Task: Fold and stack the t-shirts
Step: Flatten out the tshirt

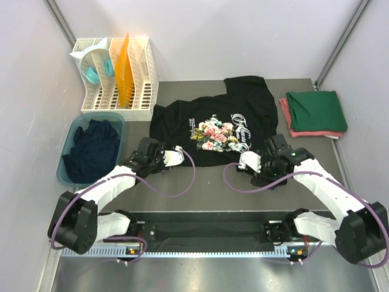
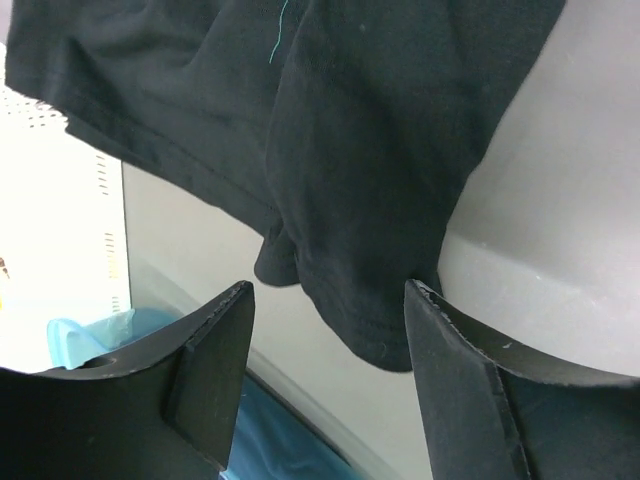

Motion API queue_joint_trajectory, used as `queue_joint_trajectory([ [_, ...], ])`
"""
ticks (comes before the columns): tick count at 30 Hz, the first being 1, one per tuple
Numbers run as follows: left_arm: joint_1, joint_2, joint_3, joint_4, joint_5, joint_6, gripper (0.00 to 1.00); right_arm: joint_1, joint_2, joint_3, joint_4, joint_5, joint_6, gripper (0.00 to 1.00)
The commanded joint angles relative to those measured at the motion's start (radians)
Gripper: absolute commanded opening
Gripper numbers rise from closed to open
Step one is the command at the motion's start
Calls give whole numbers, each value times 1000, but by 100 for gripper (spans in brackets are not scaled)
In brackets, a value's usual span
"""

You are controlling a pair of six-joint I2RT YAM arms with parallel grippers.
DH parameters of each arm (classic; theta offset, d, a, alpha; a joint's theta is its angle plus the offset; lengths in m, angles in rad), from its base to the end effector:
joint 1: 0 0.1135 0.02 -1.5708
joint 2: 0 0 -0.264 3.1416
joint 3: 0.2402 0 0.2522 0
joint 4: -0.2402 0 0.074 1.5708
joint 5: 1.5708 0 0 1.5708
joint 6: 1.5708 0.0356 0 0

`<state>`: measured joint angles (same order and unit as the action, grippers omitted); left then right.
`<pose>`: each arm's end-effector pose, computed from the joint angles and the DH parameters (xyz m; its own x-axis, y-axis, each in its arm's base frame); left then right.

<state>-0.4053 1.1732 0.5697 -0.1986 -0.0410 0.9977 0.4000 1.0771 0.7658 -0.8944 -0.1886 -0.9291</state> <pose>0.2117 -0.0892 0.1885 -0.0492 0.9346 -0.3522 0.7545 0.2658 0.6001 0.1681 0.0783 0.2263 -0.1592 -0.9216 -0.3540 -0.9551 0.2345 -0.1812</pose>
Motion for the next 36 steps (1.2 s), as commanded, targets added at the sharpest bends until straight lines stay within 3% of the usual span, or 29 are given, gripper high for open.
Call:
queue_joint_trajectory([
  [1, 5, 45, 67, 31, 21, 16, 66, 14, 55, -16, 139, 24, -25, 84],
  [14, 5, 31, 84, -143, 32, 53, 61, 14, 155, 18, 173, 23, -60, 83],
  [15, 5, 31, 87, -168, 35, 56, 56, 16, 162, 13, 179, 26, -63, 81],
  [16, 5, 25, 90, -191, 29, 65, 24, 16, 165, 12, 187, 34, -63, 79],
  [17, 6, 20, 88, -187, 21, 64, 7, 16, 175, 12, 196, 53, -62, 78],
  [18, 13, 14, 88, -186, 17, 64, 0, 16, 176, 10, 209, 60, -57, 77],
  [22, 59, -16, 90, -174, -5, 99, 0, 14, 179, 7, 227, 72, -53, 72],
  [27, 140, -50, 162, -13, -68, 81, 0, 14, 175, 1, 258, 117, -42, 68],
  [31, 181, -33, 333, -128, -37, 53, 0, 13, 161, -3, 258, 121, -39, 68],
  [36, 183, -84, 375, -275, 76, 111, 0, 13, 152, -2, 226, 120, -62, 68],
])
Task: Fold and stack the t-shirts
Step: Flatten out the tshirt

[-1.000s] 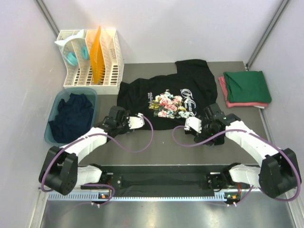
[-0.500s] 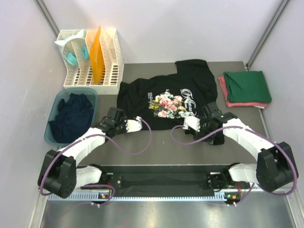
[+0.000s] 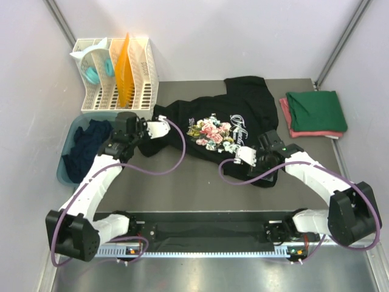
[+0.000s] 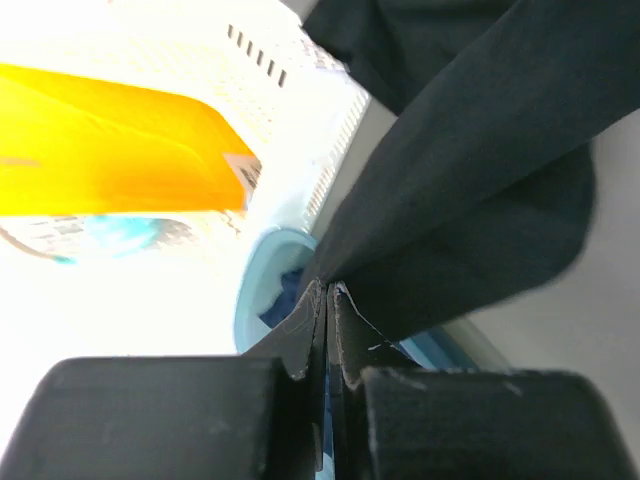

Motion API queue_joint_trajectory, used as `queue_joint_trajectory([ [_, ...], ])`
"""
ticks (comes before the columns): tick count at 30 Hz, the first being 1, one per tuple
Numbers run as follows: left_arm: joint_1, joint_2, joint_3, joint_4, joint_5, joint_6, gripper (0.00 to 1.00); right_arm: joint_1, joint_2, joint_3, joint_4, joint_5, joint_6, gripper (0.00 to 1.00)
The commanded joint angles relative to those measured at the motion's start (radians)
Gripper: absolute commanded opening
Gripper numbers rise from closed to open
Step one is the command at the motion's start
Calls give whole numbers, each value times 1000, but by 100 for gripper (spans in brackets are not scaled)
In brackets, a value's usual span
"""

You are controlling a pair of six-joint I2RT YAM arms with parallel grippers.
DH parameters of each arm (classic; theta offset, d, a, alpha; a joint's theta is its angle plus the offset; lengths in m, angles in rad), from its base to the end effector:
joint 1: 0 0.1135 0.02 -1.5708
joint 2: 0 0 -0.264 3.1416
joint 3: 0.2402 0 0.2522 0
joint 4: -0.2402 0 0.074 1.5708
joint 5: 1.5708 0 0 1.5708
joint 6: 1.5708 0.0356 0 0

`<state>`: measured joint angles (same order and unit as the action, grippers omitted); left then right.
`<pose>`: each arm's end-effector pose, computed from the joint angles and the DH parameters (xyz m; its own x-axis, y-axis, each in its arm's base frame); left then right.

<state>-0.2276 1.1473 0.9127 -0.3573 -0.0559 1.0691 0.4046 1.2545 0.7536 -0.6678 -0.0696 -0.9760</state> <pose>0.2485 -0.0555 0.2945 -0.1035 0.9225 -0.3718 0.5632 0.3624 0.7426 0.2053 0.0906 0.1986 -0.1280 -0.9537 -0.2723 -0.9347 0.2078 -0.2883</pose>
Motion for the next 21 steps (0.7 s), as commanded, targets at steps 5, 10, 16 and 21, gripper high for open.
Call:
queue_joint_trajectory([
  [5, 4, -122, -52, -216, 104, 149, 35, 8, -33, 4, -22, 16, -49, 72],
  [10, 4, -178, -112, -204, 94, 187, 63, 10, -84, 18, -136, -24, -85, 75],
  [16, 4, -153, -115, -158, 96, 149, 64, 28, -167, 6, -231, -52, -145, 79],
  [21, 4, -117, -98, -126, 105, 104, 65, 94, -171, -46, -217, -65, -113, 79],
])
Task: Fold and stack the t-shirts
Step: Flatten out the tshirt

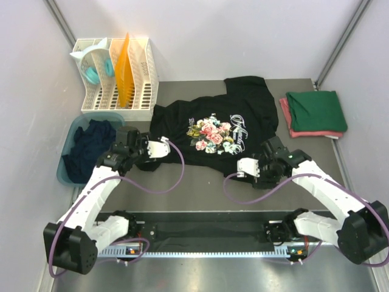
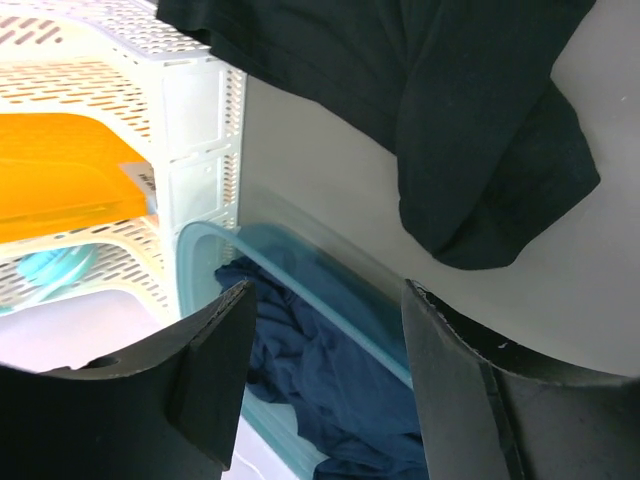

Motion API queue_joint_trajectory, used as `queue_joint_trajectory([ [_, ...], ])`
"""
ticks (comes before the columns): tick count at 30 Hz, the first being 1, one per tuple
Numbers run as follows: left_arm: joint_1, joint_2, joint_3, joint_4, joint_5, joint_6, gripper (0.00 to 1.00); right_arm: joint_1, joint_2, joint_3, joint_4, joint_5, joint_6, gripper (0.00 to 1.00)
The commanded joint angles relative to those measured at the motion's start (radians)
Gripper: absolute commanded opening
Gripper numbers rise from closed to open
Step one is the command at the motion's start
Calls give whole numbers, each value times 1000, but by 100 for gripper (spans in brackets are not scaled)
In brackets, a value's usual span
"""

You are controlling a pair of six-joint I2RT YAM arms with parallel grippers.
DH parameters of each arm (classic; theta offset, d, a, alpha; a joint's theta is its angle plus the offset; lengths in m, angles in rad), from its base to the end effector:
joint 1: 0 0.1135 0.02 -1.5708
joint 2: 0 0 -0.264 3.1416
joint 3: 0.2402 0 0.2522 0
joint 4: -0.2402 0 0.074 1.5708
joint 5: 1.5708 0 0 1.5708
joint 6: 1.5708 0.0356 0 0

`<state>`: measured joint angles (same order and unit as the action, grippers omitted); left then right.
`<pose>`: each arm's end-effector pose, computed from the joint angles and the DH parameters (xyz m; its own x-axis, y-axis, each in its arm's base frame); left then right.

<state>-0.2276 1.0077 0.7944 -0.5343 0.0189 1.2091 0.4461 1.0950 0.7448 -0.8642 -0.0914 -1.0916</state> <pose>0.2059 -0.0484 0.2690 -0.0107 0.9624 -0.2715 0.7041 0.2001 0.6813 0.1681 0.0840 0.2179 0.0169 -0.9714 -0.2368 -0.9616 0.0491 -0.2702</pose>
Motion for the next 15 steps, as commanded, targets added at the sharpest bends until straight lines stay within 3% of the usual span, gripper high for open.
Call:
queue_joint_trajectory([
  [1, 4, 25, 22, 53, 32, -39, 65, 62, -14, -45, -13, -50, 12, 79],
  [10, 4, 22, 25, 62, 41, -46, 66, 88, 57, -122, 163, 12, 39, 75],
  [13, 4, 11, 22, 59, 33, -48, 66, 88, 108, -124, 218, 22, 45, 57],
  [14, 4, 5, 22, 56, 33, -48, 66, 88, 121, -119, 240, 27, 48, 47],
  [15, 4, 3, 20, 56, 32, -46, 66, 88, 149, -116, 249, 28, 52, 44],
])
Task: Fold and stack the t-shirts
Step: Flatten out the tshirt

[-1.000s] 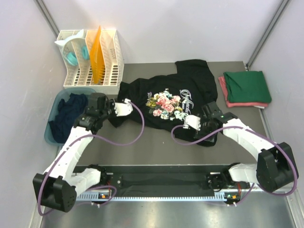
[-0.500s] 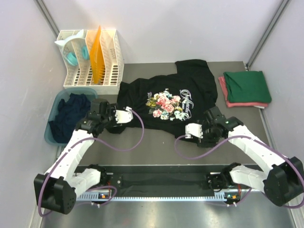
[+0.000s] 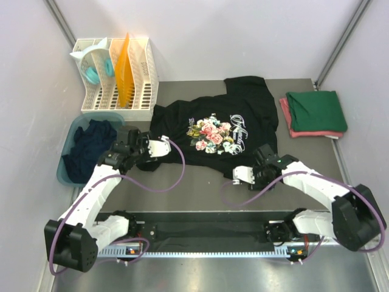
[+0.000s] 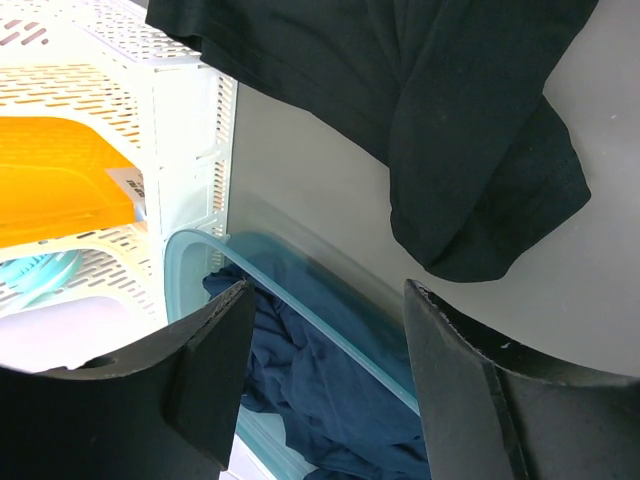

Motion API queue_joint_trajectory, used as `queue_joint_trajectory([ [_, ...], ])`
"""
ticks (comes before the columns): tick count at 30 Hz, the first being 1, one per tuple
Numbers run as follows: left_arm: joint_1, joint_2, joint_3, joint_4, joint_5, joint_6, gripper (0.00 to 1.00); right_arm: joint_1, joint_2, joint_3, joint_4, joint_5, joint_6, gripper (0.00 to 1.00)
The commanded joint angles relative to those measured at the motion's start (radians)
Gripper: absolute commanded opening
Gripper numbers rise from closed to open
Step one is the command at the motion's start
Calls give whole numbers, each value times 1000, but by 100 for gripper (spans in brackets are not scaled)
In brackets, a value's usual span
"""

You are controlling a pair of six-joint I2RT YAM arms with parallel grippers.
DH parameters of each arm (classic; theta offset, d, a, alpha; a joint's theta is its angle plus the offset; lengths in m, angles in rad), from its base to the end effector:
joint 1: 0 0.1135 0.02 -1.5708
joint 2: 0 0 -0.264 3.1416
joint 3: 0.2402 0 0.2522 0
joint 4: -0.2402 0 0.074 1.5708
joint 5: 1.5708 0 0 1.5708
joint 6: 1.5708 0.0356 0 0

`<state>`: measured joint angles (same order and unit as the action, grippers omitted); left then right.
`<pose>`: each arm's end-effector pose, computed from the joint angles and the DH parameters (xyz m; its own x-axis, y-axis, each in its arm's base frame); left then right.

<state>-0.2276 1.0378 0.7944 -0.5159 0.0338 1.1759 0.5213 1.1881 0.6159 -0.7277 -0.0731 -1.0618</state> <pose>0.2117 -0.0503 0.2646 -0.0278 0.9534 -0.3005 0.7150 0.2291 0.6605 0.1627 0.0965 0.1707 0.0413 -0.9806 -0.1918 -0.9799 -0.0023 -0.1994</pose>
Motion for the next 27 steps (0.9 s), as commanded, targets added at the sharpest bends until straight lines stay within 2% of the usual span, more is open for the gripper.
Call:
queue_joint_trajectory([
  [1, 4, -28, 20, 40, 14, -13, 66, 13, 67, 16, 132, 12, 29, 43],
  [4, 4, -28, 20, 43, 14, -19, 66, 14, 91, 22, 149, 24, 29, 36],
  [7, 4, -30, 17, 45, 12, -24, 66, 14, 96, 48, 128, 38, 10, 6],
  [8, 4, -31, 14, 45, 12, -24, 66, 13, 94, 80, 84, 38, 0, 0],
  [10, 4, -35, 5, 50, 17, -24, 66, 11, 85, 129, -17, 35, -42, 0],
  [13, 4, -38, -11, 63, 28, -32, 66, -1, 65, 292, -136, 54, -119, 0],
  [18, 4, -21, -26, 86, 49, -53, 66, -61, 100, 464, -157, 134, -190, 0],
  [21, 2, -1, -23, 106, 52, -64, 66, -95, 142, 473, -83, 193, -217, 0],
  [24, 2, 18, -18, 117, 55, -82, 66, -103, 169, 380, 121, 262, -228, 0],
  [25, 2, 22, -17, 119, 58, -91, 66, -101, 180, 317, 277, 306, -230, 2],
  [26, 2, 25, -15, 117, 60, -96, 66, -102, 194, 288, 362, 329, -233, 6],
  [27, 2, 25, -17, 116, 61, -97, 66, -101, 233, 259, 554, 399, -233, 6],
])
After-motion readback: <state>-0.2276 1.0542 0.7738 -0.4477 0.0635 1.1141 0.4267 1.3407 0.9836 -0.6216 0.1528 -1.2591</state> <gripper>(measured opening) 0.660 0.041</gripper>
